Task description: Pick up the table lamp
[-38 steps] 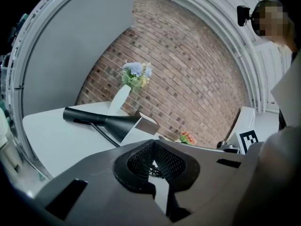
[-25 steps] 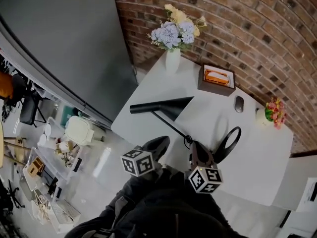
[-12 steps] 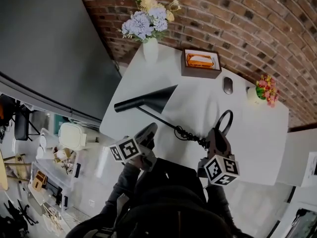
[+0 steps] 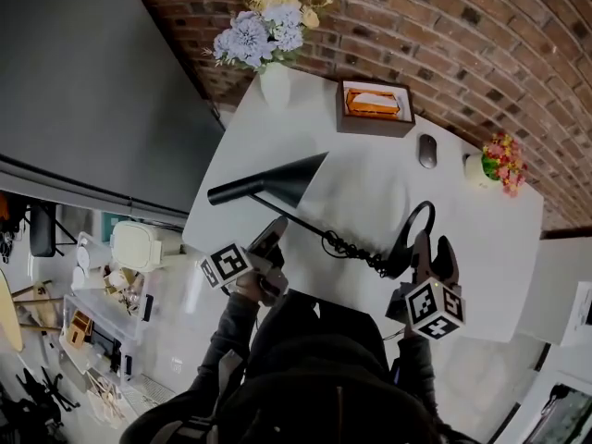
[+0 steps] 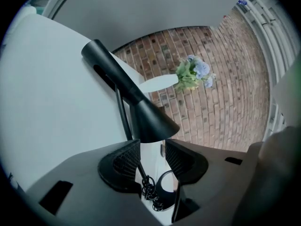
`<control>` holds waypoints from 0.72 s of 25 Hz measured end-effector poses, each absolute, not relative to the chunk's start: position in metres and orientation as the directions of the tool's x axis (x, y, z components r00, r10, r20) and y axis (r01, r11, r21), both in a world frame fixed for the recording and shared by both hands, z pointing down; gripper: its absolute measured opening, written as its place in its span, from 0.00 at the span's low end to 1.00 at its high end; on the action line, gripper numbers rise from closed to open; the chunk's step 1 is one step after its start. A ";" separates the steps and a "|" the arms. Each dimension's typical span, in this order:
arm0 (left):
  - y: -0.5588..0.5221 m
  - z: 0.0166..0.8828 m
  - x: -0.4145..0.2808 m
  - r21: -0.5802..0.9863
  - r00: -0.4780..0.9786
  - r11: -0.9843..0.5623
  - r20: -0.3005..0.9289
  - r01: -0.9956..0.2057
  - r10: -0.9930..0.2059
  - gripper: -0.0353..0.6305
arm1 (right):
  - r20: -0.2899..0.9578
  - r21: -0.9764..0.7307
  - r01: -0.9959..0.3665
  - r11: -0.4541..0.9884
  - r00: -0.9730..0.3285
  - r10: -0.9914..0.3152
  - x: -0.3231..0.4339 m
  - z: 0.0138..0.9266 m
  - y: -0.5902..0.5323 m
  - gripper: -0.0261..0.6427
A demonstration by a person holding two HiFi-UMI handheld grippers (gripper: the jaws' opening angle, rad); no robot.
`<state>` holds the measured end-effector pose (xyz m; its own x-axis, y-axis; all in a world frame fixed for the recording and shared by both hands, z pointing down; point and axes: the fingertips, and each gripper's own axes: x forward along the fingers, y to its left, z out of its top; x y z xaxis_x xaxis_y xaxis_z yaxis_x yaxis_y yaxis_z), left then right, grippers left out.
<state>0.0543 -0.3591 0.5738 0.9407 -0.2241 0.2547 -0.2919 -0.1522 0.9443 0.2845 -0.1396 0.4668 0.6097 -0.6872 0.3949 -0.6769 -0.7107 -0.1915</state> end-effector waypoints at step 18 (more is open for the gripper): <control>-0.378 0.617 0.068 0.979 0.951 -0.065 0.169 -0.192 -0.259 0.29 | 0.540 -0.229 -0.645 -0.729 0.539 -0.646 0.307 0.521 -0.139 0.31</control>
<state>0.0683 -0.3776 0.6175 0.9509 -0.2594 0.1689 -0.1917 -0.0652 0.9793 0.3068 -0.1388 0.5208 0.5387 -0.6465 0.5403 -0.6449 -0.7291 -0.2294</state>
